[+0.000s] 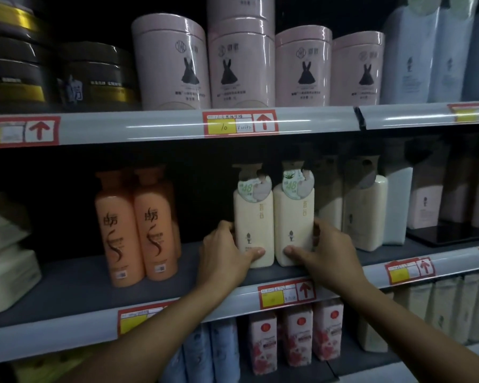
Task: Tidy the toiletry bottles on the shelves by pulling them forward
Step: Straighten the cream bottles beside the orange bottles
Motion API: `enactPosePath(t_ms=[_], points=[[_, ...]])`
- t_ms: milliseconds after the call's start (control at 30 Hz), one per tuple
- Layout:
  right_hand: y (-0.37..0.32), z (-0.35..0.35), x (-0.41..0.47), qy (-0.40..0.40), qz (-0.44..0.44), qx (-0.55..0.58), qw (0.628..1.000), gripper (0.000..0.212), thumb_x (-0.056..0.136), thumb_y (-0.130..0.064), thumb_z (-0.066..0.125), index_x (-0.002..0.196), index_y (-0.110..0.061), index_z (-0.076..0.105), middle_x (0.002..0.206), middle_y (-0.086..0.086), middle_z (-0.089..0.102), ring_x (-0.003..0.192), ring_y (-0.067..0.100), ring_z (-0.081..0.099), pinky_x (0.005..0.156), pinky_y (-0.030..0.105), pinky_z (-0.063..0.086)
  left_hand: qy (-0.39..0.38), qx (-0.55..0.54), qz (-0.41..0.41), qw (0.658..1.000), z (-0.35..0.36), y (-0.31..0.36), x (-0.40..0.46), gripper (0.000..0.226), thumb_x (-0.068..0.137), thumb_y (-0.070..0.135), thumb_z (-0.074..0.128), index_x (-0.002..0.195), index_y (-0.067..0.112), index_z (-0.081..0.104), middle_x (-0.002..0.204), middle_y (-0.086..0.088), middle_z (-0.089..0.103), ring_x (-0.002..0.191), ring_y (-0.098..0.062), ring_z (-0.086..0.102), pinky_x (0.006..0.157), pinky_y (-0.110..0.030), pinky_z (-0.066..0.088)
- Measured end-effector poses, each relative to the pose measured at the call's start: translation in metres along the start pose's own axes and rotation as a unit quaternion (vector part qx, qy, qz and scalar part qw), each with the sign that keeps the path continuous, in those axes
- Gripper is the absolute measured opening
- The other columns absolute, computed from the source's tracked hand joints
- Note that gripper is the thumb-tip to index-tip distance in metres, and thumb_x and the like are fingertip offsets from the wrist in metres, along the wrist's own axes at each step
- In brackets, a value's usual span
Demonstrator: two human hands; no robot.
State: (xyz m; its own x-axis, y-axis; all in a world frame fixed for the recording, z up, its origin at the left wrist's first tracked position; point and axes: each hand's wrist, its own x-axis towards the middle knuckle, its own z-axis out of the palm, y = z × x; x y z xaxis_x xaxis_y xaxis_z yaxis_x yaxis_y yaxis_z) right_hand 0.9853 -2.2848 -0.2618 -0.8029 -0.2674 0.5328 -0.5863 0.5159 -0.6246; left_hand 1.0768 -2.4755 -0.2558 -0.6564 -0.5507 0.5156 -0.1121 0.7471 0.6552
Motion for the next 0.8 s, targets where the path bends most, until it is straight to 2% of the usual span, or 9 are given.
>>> enactPosePath(t_ms=[167,333,500,567,667,800], points=[[-0.001,0.008,0.017,-0.023,0.009,-0.032,0.999,0.066,0.076,-0.049,0.088,0.124,-0.018,0.055,0.122,0.005,0.069,0.109,0.025,0.067,0.089,0.046,0.059,-0.002,0.028,-0.015,0.999,0.001,-0.001,0.01,0.071,0.067,0.044,0.097,0.121,0.017,0.061,0.121,-0.002,0.073,0.109,-0.019,0.071,0.086,-0.035,0.062],[-0.002,0.019,0.035,-0.057,0.012,-0.029,0.998,0.073,0.075,-0.05,0.089,0.128,-0.017,0.051,0.126,0.008,0.067,0.111,0.027,0.066,0.091,0.045,0.06,-0.007,0.064,-0.032,0.997,0.002,-0.006,0.026,0.069,0.066,0.046,0.097,0.117,0.014,0.063,0.12,-0.004,0.073,0.11,-0.023,0.07,0.079,-0.029,0.055],[-0.002,0.034,0.052,-0.061,0.009,-0.053,0.997,0.071,0.073,-0.056,0.088,0.118,-0.017,0.05,0.118,0.011,0.066,0.106,0.031,0.065,0.086,0.05,0.059,-0.011,0.083,-0.055,0.995,0.004,-0.012,0.045,0.07,0.062,0.05,0.098,0.113,0.013,0.067,0.117,-0.007,0.073,0.11,-0.027,0.069,0.082,-0.035,0.056],[-0.002,0.039,0.06,-0.064,0.011,-0.069,0.995,0.073,0.072,-0.058,0.088,0.118,-0.016,0.05,0.118,0.012,0.065,0.106,0.032,0.064,0.087,0.051,0.059,-0.018,0.085,-0.061,0.994,0.005,-0.014,0.052,0.067,0.063,0.05,0.098,0.111,0.014,0.07,0.115,-0.006,0.074,0.108,-0.026,0.07,0.079,-0.033,0.055],[-0.002,0.043,0.069,-0.07,0.016,-0.077,0.994,0.077,0.071,-0.058,0.089,0.121,-0.014,0.051,0.121,0.014,0.065,0.108,0.034,0.065,0.088,0.053,0.059,-0.023,0.092,-0.071,0.993,0.008,-0.015,0.059,0.064,0.062,0.051,0.098,0.105,0.013,0.071,0.112,-0.008,0.073,0.107,-0.029,0.07,0.082,-0.037,0.058],[-0.001,0.048,0.077,-0.072,0.017,-0.086,0.994,0.076,0.071,-0.058,0.089,0.119,-0.013,0.051,0.122,0.016,0.065,0.108,0.035,0.066,0.088,0.052,0.059,-0.021,0.098,-0.078,0.992,0.011,-0.015,0.063,0.059,0.066,0.05,0.097,0.1,0.012,0.067,0.113,-0.012,0.071,0.109,-0.032,0.068,0.079,-0.036,0.052]])
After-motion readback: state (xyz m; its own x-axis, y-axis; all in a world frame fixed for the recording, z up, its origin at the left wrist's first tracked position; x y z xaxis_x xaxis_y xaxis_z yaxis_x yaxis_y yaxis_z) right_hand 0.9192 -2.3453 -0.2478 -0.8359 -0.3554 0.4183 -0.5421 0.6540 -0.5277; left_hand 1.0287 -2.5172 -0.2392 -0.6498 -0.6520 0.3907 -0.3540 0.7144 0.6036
